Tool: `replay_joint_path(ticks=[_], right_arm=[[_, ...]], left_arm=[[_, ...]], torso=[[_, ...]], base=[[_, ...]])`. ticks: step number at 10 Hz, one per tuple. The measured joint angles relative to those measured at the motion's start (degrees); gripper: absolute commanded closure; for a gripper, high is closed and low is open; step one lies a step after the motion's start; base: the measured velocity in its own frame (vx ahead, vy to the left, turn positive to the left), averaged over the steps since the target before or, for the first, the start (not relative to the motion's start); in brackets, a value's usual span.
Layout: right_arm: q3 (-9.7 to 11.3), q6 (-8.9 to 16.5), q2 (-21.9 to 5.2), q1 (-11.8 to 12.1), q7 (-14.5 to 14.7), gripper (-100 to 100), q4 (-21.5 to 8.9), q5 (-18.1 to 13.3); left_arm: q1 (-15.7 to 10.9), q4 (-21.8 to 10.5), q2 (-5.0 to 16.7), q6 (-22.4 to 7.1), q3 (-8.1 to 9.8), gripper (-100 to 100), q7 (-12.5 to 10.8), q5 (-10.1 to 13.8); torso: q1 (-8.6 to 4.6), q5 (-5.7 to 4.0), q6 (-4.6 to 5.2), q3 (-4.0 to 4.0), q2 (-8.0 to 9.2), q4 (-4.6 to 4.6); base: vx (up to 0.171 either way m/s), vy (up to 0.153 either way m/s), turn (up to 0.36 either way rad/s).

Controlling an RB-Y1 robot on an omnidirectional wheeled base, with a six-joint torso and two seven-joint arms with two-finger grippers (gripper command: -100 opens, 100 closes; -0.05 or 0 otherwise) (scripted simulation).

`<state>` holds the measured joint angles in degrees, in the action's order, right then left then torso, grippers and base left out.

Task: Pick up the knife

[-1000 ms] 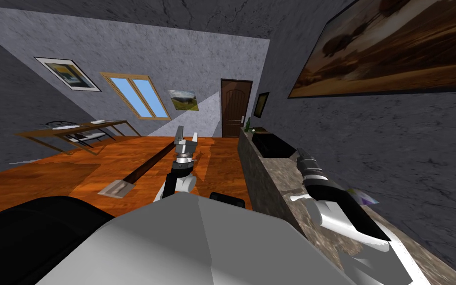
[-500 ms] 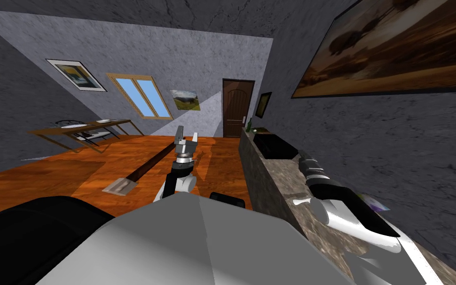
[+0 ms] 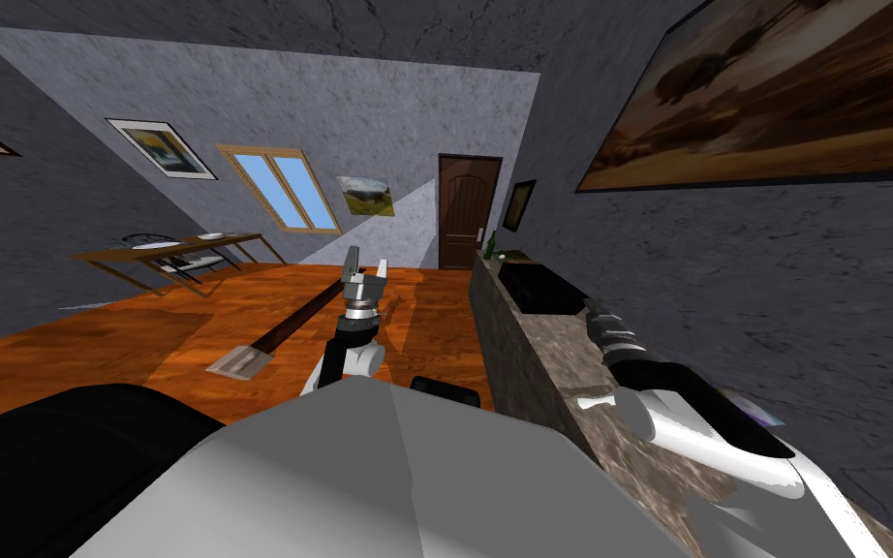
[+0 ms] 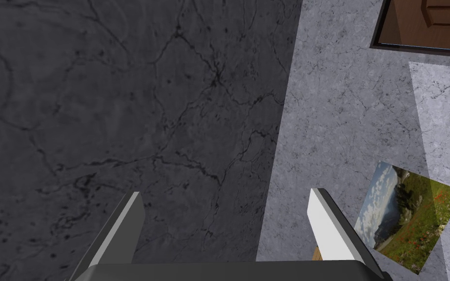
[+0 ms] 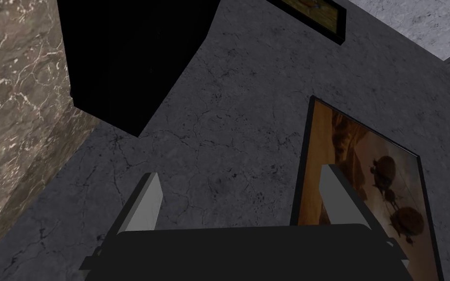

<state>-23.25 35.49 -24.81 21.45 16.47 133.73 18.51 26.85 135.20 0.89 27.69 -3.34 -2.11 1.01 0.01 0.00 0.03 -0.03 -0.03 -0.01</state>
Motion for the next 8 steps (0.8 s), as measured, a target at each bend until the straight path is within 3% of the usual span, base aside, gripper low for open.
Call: replay_joint_path(ticks=[8], right_arm=[[-2.6, 11.9, -2.2, -0.9, 1.6, -100, -1.1, 4.1]], left_arm=[[0.0, 0.0, 0.0, 0.0, 0.0, 0, 0.0, 0.0]], torso=[[-0.02, -0.01, 0.0, -0.01, -0.02, 0.0]], base=[[0.017, -0.006, 0.029]])
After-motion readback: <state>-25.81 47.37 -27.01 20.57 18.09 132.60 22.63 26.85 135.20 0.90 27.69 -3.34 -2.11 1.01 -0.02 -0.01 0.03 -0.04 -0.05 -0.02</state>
